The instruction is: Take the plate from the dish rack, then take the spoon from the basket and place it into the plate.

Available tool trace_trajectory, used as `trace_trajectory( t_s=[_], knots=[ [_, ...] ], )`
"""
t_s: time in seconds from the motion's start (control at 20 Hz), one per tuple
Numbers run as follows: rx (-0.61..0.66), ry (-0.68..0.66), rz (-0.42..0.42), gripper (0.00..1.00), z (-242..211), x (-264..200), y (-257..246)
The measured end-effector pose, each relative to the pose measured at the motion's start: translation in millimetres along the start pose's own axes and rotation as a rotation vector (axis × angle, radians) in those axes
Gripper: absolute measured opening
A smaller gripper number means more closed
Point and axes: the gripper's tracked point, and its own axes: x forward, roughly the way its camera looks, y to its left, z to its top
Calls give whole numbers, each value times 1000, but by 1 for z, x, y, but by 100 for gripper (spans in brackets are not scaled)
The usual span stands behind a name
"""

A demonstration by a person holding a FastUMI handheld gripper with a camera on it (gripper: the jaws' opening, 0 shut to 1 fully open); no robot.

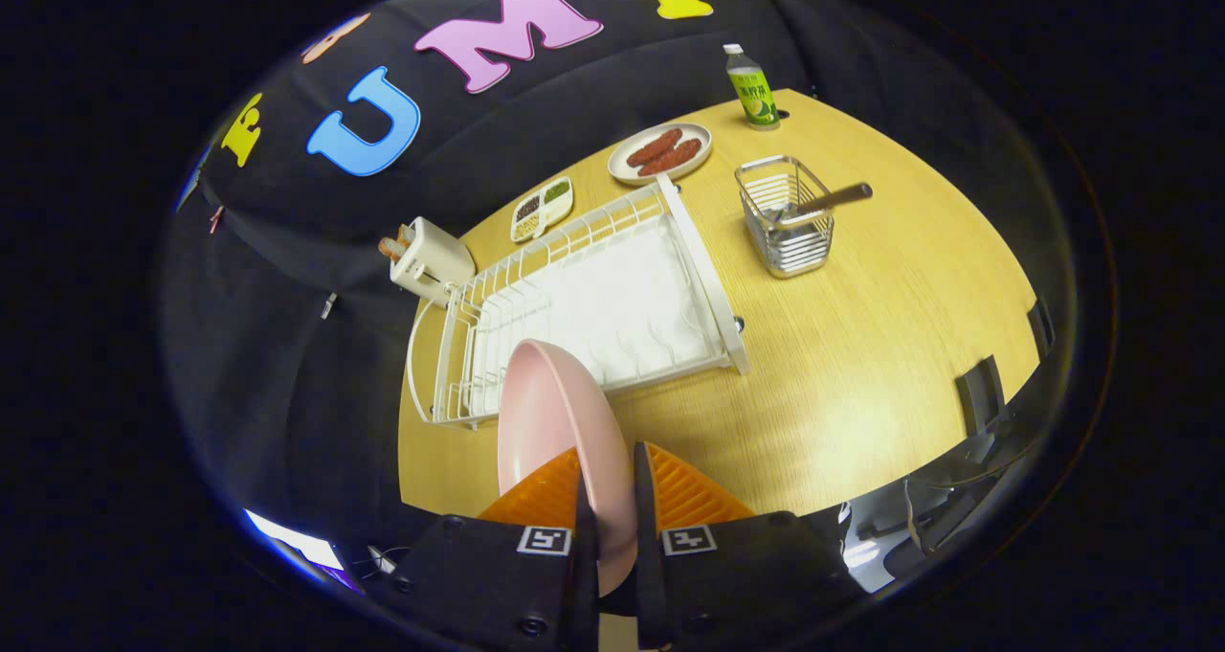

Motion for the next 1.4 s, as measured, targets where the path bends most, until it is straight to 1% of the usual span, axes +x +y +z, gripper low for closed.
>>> trace_trajectory(
  t_s=[0.15,0.3,0.4,0.55,0.65,0.75,0.8,0.85,0.9,0.95,1.05,1.15,1.2,1.4],
  knots=[
    [9,61,20,20,-27,19,-24],
    [8,113,40,20,-43,47,-44],
    [22,139,60,20,-42,61,-53],
    [99,190,114,20,-42,76,-57],
    [142,215,124,21,-43,84,-63],
    [151,237,108,24,-40,85,-76],
    [136,247,75,28,-44,88,-86],
    [134,248,89,31,-35,84,-91],
    [140,241,101,35,-34,86,-89],
    [134,228,107,43,-27,83,-91],
    [62,185,89,76,-16,67,-103],
    [-23,108,55,96,2,50,-118],
    [-59,57,48,99,16,40,-123],
    [-208,-184,-31,98,83,6,-141]
  ],
)
